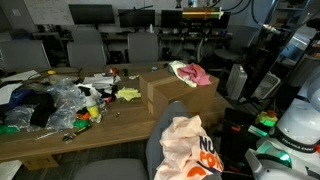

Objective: Pick up the shirts on the box and put them on the chair.

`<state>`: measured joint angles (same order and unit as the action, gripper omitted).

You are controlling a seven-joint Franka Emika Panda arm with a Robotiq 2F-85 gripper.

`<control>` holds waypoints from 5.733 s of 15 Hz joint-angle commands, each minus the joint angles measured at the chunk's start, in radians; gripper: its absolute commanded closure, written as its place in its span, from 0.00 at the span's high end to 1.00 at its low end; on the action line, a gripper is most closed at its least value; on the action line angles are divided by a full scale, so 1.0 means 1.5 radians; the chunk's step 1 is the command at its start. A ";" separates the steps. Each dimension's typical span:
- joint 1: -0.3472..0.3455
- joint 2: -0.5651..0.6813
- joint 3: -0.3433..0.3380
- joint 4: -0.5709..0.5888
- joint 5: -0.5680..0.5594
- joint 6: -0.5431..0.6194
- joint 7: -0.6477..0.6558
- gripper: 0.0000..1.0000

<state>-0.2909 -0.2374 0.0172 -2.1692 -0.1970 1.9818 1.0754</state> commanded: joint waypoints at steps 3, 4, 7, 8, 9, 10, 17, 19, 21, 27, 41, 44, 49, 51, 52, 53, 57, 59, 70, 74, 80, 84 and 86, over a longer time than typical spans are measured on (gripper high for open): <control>0.016 0.066 -0.054 0.039 -0.005 -0.011 0.004 1.00; 0.016 0.074 -0.063 0.042 -0.001 -0.008 -0.001 1.00; 0.016 0.101 -0.087 0.057 0.008 -0.007 -0.018 1.00; 0.016 0.113 -0.093 0.067 0.014 -0.007 -0.025 1.00; 0.017 0.125 -0.099 0.078 0.016 -0.010 -0.030 1.00; 0.017 0.138 -0.104 0.092 0.019 -0.015 -0.035 1.00; 0.021 0.241 -0.130 0.221 0.064 -0.034 -0.078 1.00; 0.019 0.279 -0.137 0.267 0.084 -0.047 -0.092 1.00; 0.016 0.318 -0.144 0.309 0.111 -0.063 -0.110 1.00; -0.006 0.430 -0.165 0.395 0.208 -0.110 -0.154 1.00; -0.016 0.588 -0.194 0.503 0.240 -0.169 -0.148 1.00; -0.015 0.588 -0.200 0.493 0.235 -0.166 -0.147 1.00; -0.011 0.590 -0.204 0.484 0.233 -0.151 -0.138 1.00; -0.004 0.587 -0.207 0.479 0.228 -0.134 -0.127 1.00; -0.002 0.584 -0.207 0.476 0.226 -0.125 -0.123 1.00; 0.002 0.581 -0.207 0.472 0.223 -0.111 -0.117 1.00; 0.013 0.574 -0.209 0.457 0.210 -0.064 -0.096 1.00; 0.016 0.577 -0.209 0.454 0.197 -0.059 -0.086 1.00; 0.021 0.585 -0.204 0.380 0.182 -0.063 -0.078 1.00; 0.023 0.580 -0.206 0.368 0.180 -0.063 -0.078 1.00; 0.025 0.564 -0.207 0.363 0.179 -0.063 -0.078 0.58; 0.026 0.549 -0.208 0.351 0.179 -0.059 -0.075 0.26; 0.026 0.543 -0.210 0.345 0.177 -0.058 -0.073 0.11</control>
<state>-0.2712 0.6201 -0.2779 -1.6045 0.0798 1.8742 0.9496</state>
